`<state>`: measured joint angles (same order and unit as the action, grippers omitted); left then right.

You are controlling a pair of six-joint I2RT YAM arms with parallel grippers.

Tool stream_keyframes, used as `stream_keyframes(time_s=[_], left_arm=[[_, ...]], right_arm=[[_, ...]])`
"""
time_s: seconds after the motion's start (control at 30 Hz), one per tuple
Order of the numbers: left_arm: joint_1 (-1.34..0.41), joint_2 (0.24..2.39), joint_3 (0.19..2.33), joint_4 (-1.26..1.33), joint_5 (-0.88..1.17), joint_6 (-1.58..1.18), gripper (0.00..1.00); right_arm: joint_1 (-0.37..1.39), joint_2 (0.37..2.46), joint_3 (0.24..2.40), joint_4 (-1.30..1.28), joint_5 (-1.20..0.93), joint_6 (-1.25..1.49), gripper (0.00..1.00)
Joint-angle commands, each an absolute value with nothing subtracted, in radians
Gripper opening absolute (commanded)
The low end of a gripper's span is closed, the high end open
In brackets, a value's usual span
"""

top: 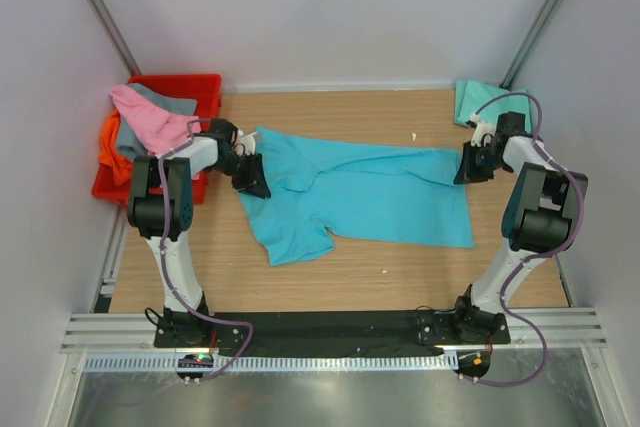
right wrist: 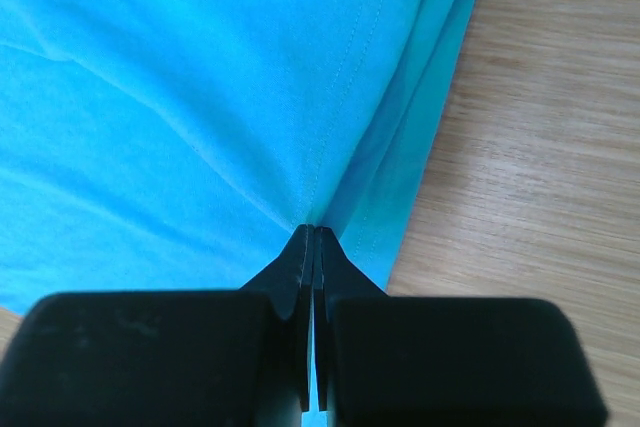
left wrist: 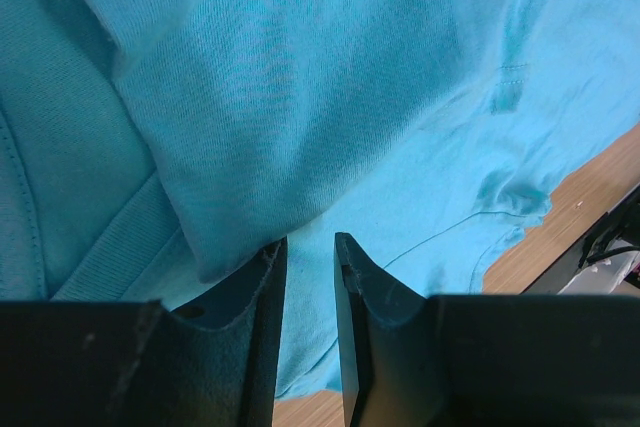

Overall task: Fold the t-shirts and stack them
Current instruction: Fold the tshirt

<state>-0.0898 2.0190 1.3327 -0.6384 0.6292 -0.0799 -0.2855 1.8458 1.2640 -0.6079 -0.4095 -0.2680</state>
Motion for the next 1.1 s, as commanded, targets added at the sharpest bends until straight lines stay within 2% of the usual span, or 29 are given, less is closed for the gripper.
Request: stream_keyframes(time_s=[0.0,0.37,0.47,0.7,1.07], left_arm=[[-0.080,2.025,1.333,-0.615,0.634,-0.083,0.27],[-0.051,2.008,1.333,-0.609,0.640,-0.095,0.27],[-0.040,1.994,1.336,-0.601,0.666,-0.104,0.36],[-0.031,2.020,1.437,-0.624,0.632,-0.100,0.45],[-0.029,2.036,1.468,-0.644,0.578,-0.100,0.40]], right_arm=[[-0.293,1.801,1.275,-0.640,-0.393,-0.298,0.02],[-0.331,1.825,1.266,-0.624,-0.382,-0.310,0.01],[-0.333,1.832,1.262,-0.618,-0.393,-0.305,0.02],[-0.333,1.867,1.272,-0.601,-0.408,-0.295,0.01],[-0.333,1.876,1.267,-0.592,-0.419,-0.290,0.02]])
